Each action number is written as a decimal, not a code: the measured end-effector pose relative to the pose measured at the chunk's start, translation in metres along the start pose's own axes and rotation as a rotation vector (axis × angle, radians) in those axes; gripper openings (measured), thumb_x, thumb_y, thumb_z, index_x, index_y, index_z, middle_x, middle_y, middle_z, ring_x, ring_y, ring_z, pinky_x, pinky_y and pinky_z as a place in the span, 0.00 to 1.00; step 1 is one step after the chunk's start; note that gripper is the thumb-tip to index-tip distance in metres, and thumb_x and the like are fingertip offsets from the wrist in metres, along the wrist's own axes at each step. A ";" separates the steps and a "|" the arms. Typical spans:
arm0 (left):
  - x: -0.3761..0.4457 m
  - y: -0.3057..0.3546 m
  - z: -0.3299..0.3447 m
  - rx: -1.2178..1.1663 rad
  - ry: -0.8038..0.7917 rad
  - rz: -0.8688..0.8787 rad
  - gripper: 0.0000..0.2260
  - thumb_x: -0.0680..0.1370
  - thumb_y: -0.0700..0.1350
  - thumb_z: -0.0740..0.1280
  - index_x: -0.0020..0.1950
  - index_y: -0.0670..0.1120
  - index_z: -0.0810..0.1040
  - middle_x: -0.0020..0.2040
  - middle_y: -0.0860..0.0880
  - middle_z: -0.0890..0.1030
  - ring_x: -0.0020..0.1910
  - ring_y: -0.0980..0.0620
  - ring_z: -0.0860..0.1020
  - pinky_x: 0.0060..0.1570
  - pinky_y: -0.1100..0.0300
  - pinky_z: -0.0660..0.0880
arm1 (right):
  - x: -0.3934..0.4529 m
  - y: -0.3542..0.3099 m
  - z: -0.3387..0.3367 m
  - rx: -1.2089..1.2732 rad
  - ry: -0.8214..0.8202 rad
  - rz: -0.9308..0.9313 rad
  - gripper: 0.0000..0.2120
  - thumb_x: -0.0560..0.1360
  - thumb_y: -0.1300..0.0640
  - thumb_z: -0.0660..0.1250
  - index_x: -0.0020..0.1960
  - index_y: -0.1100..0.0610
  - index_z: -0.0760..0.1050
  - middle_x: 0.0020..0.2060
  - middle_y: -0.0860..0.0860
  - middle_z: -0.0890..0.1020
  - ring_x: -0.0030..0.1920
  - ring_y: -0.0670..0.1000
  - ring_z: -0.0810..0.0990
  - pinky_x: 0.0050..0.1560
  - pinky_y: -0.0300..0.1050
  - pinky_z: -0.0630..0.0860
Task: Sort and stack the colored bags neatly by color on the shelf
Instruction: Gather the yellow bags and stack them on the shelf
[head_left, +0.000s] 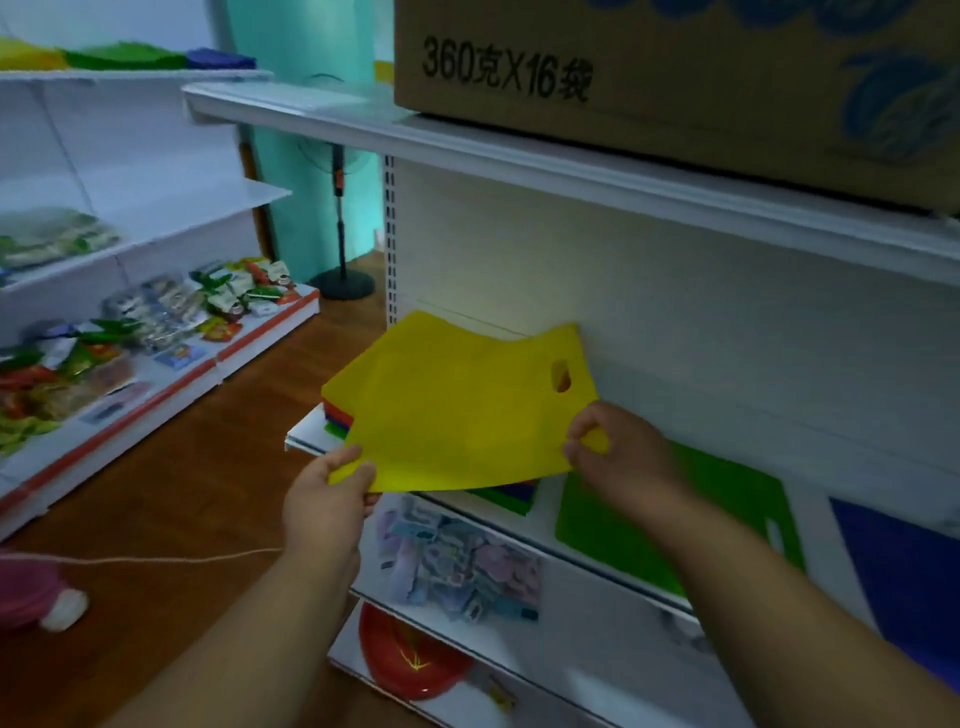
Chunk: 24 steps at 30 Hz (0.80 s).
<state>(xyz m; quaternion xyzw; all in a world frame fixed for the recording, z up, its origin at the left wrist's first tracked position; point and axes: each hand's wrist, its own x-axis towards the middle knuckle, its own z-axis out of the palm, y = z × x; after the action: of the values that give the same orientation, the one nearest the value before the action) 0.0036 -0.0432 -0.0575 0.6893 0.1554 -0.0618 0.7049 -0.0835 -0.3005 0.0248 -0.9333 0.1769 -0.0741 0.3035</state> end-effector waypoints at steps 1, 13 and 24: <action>0.002 -0.001 -0.003 0.074 -0.027 0.039 0.09 0.78 0.42 0.70 0.57 0.52 0.81 0.50 0.43 0.82 0.41 0.45 0.79 0.41 0.51 0.79 | -0.010 0.002 -0.002 0.014 0.023 0.035 0.05 0.77 0.52 0.68 0.51 0.43 0.76 0.50 0.43 0.80 0.45 0.51 0.80 0.43 0.42 0.73; -0.063 -0.015 0.027 0.643 -0.581 0.802 0.13 0.82 0.43 0.62 0.64 0.50 0.80 0.61 0.47 0.80 0.53 0.44 0.79 0.48 0.54 0.74 | -0.197 0.053 -0.016 -0.029 0.508 0.335 0.16 0.79 0.56 0.67 0.67 0.52 0.77 0.63 0.50 0.80 0.62 0.49 0.78 0.64 0.44 0.72; -0.203 -0.053 0.112 0.607 -0.932 1.156 0.17 0.76 0.47 0.59 0.57 0.46 0.83 0.45 0.44 0.81 0.40 0.41 0.79 0.38 0.55 0.74 | -0.373 0.123 -0.060 -0.162 0.694 0.614 0.18 0.80 0.54 0.66 0.69 0.50 0.75 0.62 0.50 0.81 0.62 0.53 0.79 0.60 0.49 0.75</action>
<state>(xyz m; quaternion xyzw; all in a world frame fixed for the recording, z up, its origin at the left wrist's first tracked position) -0.1889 -0.1822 -0.0458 0.7257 -0.5602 -0.0082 0.3993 -0.4790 -0.2856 -0.0117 -0.7786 0.5409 -0.2746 0.1605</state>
